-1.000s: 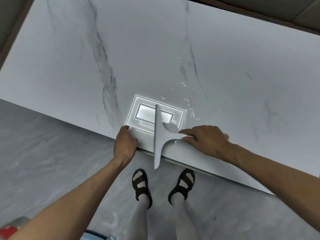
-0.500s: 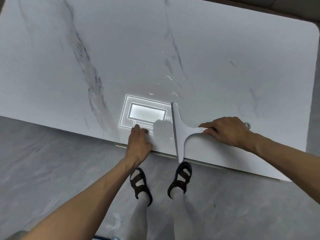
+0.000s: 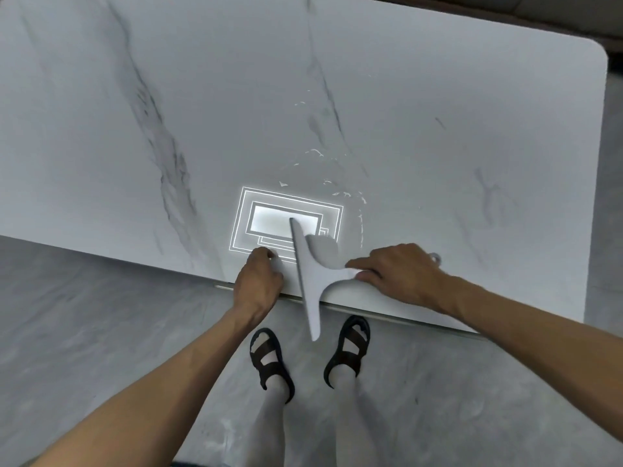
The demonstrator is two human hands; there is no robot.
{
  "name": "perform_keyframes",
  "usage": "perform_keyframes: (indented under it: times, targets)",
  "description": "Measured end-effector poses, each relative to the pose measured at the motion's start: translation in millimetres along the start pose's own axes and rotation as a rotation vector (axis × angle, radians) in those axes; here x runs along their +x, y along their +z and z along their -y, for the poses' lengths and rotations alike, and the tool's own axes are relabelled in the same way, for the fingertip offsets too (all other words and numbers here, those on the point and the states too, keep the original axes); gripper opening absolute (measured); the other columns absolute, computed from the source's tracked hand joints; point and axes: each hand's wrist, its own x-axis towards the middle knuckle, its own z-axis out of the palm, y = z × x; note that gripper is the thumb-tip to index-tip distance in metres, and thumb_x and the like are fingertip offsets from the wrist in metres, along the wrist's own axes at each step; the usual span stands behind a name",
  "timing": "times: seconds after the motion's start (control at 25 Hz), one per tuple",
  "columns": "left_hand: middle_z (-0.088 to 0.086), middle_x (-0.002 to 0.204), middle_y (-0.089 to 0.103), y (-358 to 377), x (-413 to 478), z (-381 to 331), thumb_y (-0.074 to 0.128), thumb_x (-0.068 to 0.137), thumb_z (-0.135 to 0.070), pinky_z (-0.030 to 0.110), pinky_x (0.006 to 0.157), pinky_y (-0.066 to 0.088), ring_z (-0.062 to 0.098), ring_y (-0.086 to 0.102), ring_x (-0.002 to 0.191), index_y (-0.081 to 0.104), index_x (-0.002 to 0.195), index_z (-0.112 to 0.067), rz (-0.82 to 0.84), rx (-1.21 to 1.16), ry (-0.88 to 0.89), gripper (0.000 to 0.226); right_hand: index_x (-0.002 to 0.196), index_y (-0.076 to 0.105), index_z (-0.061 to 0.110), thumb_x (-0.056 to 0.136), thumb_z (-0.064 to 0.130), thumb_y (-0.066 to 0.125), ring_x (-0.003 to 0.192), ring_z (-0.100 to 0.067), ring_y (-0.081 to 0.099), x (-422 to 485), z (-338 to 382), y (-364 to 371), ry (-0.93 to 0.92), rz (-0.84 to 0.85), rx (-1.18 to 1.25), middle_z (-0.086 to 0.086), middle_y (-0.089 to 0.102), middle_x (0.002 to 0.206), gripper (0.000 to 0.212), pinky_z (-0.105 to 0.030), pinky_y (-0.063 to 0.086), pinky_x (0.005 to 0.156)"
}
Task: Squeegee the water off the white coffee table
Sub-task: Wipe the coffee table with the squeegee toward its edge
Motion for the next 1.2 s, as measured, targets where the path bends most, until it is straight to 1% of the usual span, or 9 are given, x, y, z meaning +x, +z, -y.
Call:
perform_keyframes:
  times: [0.08, 0.16, 0.32, 0.44, 0.56, 0.68, 0.76, 0.92, 1.2]
  targets:
    - [-0.002, 0.093, 0.057, 3.5, -6.0, -2.7, 0.047, 0.081, -0.010, 0.027, 0.059, 0.038, 0.016, 0.054, 0.071, 0.047, 0.106, -0.020, -0.042, -0.042, -0.006, 0.027, 0.127, 0.053, 0.047, 0.098, 0.049, 0.035, 0.087, -0.019, 0.064, 16.1, 20.0, 14.3, -0.057, 0.031, -0.009, 0.007, 0.066, 0.094, 0.034, -0.028, 0.032, 0.064]
    - [0.000, 0.095, 0.055, 7.9, -10.0, -9.1, 0.046, 0.079, -0.007, 0.028, 0.058, 0.037, 0.018, 0.052, 0.073, 0.044, 0.099, -0.020, -0.003, -0.035, -0.003, 0.024, 0.128, 0.054, 0.045, 0.099, 0.048, 0.036, 0.087, -0.019, 0.065, 19.6, 19.9, 20.1, -0.062, 0.031, -0.017, 0.005, 0.067, 0.095, 0.035, -0.028, 0.033, 0.064]
    - [0.014, 0.118, 0.045, 16.1, -9.9, -19.5, 0.048, 0.078, 0.001, 0.038, 0.083, 0.045, 0.033, 0.051, 0.103, 0.048, 0.116, -0.005, 0.090, 0.195, 0.075, 0.039, 0.129, 0.052, 0.050, 0.097, 0.050, 0.036, 0.099, -0.018, 0.064, -6.7, -25.6, 5.8, 0.022, 0.025, -0.006, 0.008, 0.069, 0.106, 0.035, -0.028, 0.035, 0.068]
    - [0.020, 0.122, 0.042, 19.9, -8.9, -25.6, 0.048, 0.081, 0.000, 0.039, 0.091, 0.047, 0.035, 0.046, 0.110, 0.046, 0.122, -0.003, 0.092, 0.307, 0.081, 0.042, 0.128, 0.049, 0.054, 0.097, 0.051, 0.036, 0.105, -0.015, 0.063, -36.1, -65.3, -12.2, 0.120, 0.031, -0.053, 0.013, 0.068, 0.113, 0.034, -0.029, 0.038, 0.070]
    - [0.018, 0.121, 0.048, 17.3, -10.5, -29.4, 0.044, 0.086, -0.004, 0.041, 0.090, 0.048, 0.033, 0.051, 0.109, 0.050, 0.122, -0.005, 0.044, 0.274, 0.062, 0.036, 0.125, 0.050, 0.055, 0.096, 0.052, 0.034, 0.100, -0.015, 0.064, -61.3, -93.1, -31.9, 0.202, 0.028, -0.123, 0.017, 0.069, 0.110, 0.033, -0.031, 0.045, 0.070]
    - [0.008, 0.108, 0.060, 6.8, -14.8, -22.2, 0.044, 0.087, -0.010, 0.039, 0.081, 0.050, 0.031, 0.059, 0.098, 0.056, 0.111, -0.010, -0.070, 0.138, 0.006, 0.026, 0.127, 0.049, 0.055, 0.095, 0.056, 0.032, 0.087, -0.012, 0.066, -71.3, -94.8, -43.0, 0.163, -0.031, -0.200, 0.017, 0.069, 0.094, 0.036, -0.028, 0.036, 0.058]
    - [0.005, 0.099, 0.064, -1.5, -18.5, -9.8, 0.047, 0.088, -0.013, 0.040, 0.077, 0.051, 0.029, 0.061, 0.091, 0.058, 0.102, -0.011, -0.127, 0.090, -0.003, 0.018, 0.128, 0.048, 0.055, 0.095, 0.056, 0.031, 0.084, -0.013, 0.066, -57.8, -75.0, -43.4, 0.081, -0.038, -0.192, 0.015, 0.067, 0.089, 0.037, -0.028, 0.032, 0.057]
    - [0.003, 0.087, 0.069, -25.3, -16.6, 29.9, 0.052, 0.094, -0.018, 0.035, 0.068, 0.051, 0.025, 0.061, 0.077, 0.059, 0.094, -0.017, -0.217, -0.003, -0.119, 0.008, 0.128, 0.052, 0.049, 0.097, 0.050, 0.036, 0.088, -0.018, 0.066, 15.5, 1.9, -30.7, -0.126, 0.045, -0.087, 0.007, 0.069, 0.094, 0.035, -0.028, 0.033, 0.062]
    - [0.006, 0.085, 0.066, -76.3, 20.0, 89.1, 0.038, 0.096, -0.027, 0.035, 0.068, 0.043, 0.028, 0.055, 0.075, 0.057, 0.089, -0.015, -0.326, 0.021, -0.265, 0.024, 0.133, 0.053, 0.040, 0.099, 0.045, 0.040, 0.099, -0.022, 0.063, 130.2, 124.8, -1.8, -0.301, 0.104, -0.018, 0.000, 0.069, 0.113, 0.037, -0.028, 0.031, 0.068]
